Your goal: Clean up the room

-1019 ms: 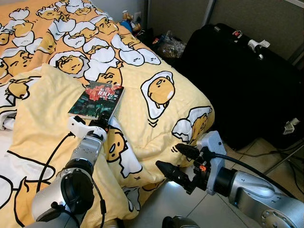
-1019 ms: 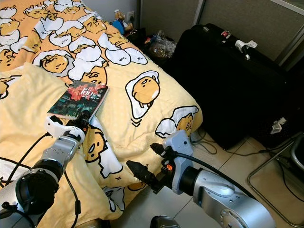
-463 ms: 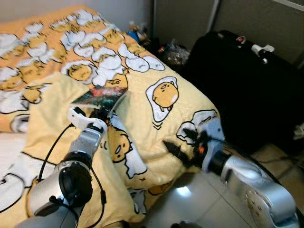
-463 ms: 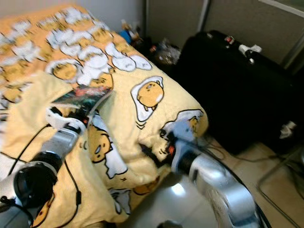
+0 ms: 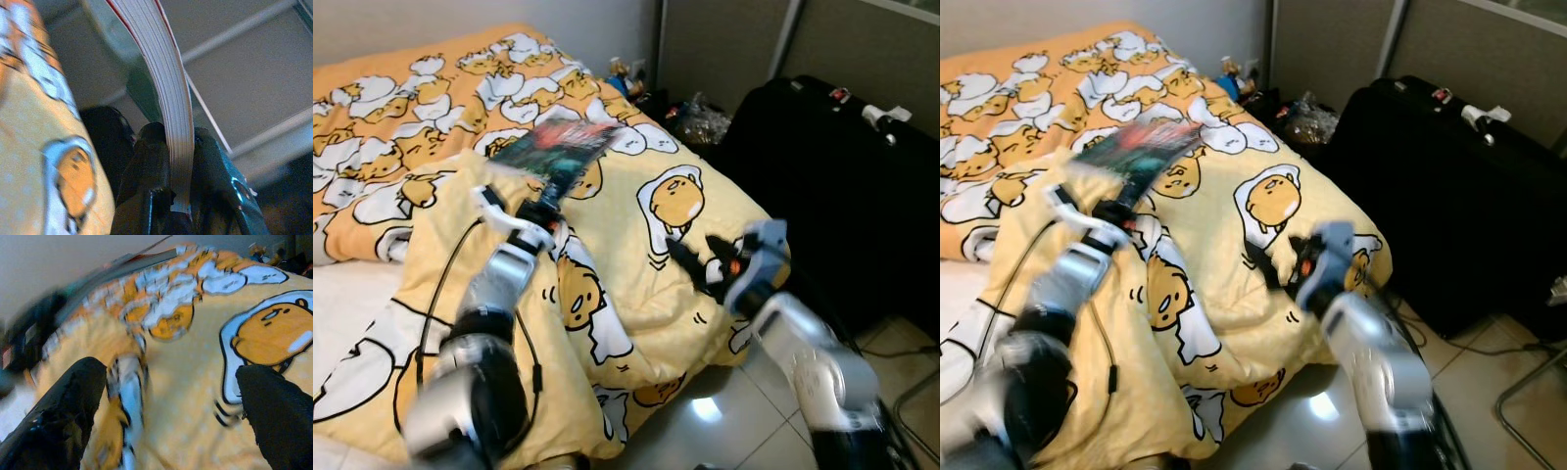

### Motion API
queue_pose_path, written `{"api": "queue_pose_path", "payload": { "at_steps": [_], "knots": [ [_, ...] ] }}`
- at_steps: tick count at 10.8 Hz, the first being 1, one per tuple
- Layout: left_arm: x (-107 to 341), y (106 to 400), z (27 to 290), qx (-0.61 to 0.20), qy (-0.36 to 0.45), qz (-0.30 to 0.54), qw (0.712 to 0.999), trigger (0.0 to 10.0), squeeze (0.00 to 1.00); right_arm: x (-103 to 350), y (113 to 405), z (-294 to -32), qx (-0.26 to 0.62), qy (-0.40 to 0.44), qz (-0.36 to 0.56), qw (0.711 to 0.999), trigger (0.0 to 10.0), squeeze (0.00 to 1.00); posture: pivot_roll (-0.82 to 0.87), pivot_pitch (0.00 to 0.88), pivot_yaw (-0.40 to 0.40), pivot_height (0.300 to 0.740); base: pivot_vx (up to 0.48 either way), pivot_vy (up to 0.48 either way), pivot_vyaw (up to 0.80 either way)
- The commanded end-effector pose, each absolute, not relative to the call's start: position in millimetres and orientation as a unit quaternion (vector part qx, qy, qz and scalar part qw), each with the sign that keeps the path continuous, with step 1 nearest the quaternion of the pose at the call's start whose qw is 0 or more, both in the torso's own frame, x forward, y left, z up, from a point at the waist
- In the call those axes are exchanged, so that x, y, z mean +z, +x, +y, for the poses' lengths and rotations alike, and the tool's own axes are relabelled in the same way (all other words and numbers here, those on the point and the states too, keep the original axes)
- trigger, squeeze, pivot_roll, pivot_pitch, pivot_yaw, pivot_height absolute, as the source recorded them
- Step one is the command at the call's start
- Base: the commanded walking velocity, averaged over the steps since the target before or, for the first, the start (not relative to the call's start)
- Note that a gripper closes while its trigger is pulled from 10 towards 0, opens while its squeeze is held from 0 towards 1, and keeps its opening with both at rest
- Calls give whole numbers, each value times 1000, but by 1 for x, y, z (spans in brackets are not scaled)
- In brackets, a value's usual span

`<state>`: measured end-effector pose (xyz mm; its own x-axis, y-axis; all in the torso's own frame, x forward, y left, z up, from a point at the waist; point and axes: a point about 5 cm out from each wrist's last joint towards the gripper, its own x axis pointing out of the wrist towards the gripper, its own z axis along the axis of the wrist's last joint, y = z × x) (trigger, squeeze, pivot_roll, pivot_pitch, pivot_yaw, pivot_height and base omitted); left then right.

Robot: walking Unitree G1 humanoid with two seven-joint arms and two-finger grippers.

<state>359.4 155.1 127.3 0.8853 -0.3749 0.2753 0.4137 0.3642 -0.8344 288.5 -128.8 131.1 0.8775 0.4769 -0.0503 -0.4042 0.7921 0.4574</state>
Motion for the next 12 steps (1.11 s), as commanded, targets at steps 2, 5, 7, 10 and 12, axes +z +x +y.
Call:
{"api": "queue_pose_path", "payload": {
  "at_steps": [2, 5, 7, 10, 12],
  "knots": [
    [160, 344, 153, -316, -480, -74, 815, 0, 0, 151, 302, -126, 278, 341, 41, 897, 10000, 1000, -77, 0, 29, 740, 0, 0, 0],
    [174, 320, 141, -378, -447, -91, 806, 0, 0, 167, 311, -121, 330, 442, 12, 834, 10000, 1000, -47, 0, 1, 740, 0, 0, 0],
    [181, 305, 127, -417, -426, -82, 799, 0, 0, 182, 313, -116, 372, 499, -17, 783, 10000, 1000, -45, 0, -3, 740, 0, 0, 0],
    [183, 299, 113, -454, -405, -63, 791, 0, 0, 186, 315, -108, 400, 508, -9, 763, 10000, 0, -58, 0, 12, 740, 0, 0, 0],
    [184, 294, 102, -489, -384, -52, 781, 0, 0, 187, 315, -103, 409, 507, -1, 758, 10000, 0, -61, 0, 16, 740, 0, 0, 0]
  ]
}}
